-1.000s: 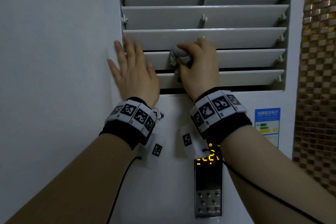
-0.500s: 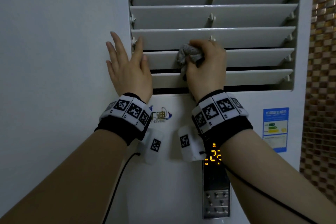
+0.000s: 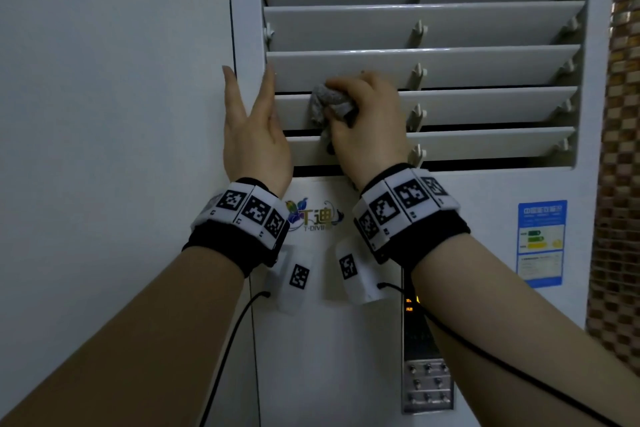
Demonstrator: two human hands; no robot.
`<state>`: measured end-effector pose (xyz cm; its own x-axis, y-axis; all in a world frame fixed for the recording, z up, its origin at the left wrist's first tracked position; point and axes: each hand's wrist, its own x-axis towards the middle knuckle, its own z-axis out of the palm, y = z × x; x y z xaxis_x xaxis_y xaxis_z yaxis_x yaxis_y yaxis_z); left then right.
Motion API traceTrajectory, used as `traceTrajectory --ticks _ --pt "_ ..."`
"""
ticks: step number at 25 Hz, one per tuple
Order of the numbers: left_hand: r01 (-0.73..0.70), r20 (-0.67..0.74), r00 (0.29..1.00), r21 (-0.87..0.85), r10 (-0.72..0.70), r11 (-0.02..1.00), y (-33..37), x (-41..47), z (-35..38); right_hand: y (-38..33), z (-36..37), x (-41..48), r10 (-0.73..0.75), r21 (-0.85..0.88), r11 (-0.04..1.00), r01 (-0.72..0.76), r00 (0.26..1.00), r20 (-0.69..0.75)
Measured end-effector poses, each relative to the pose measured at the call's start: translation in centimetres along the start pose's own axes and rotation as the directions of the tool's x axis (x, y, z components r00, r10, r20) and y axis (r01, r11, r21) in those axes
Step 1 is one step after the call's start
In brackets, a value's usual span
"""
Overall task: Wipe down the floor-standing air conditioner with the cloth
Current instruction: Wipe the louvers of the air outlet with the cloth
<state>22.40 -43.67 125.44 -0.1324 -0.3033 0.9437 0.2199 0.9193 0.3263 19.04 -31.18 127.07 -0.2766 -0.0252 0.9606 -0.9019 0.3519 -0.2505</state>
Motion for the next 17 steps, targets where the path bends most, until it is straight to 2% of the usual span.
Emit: traceTrajectory --ticks 4,7,9,13,17 --pt "0.096 0.018 0.995 -0.063 -0.095 0.993 -0.4 0.2 0.1 0.4 -0.3 0.1 0.086 -0.006 0.996 -0.087 0.991 -0.105" --pt "0.16 0.023 0.987 -0.109 -0.158 0.981 -0.7 0.2 0.3 -0.9 1.1 -0.1 0.019 0.013 1.0 -0.019 0.999 -0.034" --pt "0.136 0.032 0.991 -0.133 -0.133 0.982 -1.0 0.3 0.1 -1.1 1.3 0.0 -0.01 0.028 1.0 0.009 1.0 0.004" --pt "0.089 0.096 0.993 -0.224 -0.069 0.971 -1.7 0.1 -0.4 -0.4 1.0 -0.1 0.019 0.045 0.999 -0.015 0.996 -0.085" --pt "0.088 0.081 0.994 -0.241 -0.07 0.967 -1.8 0.1 -0.2 -1.2 1.6 -0.3 -0.059 0.014 0.998 0.059 0.998 0.022"
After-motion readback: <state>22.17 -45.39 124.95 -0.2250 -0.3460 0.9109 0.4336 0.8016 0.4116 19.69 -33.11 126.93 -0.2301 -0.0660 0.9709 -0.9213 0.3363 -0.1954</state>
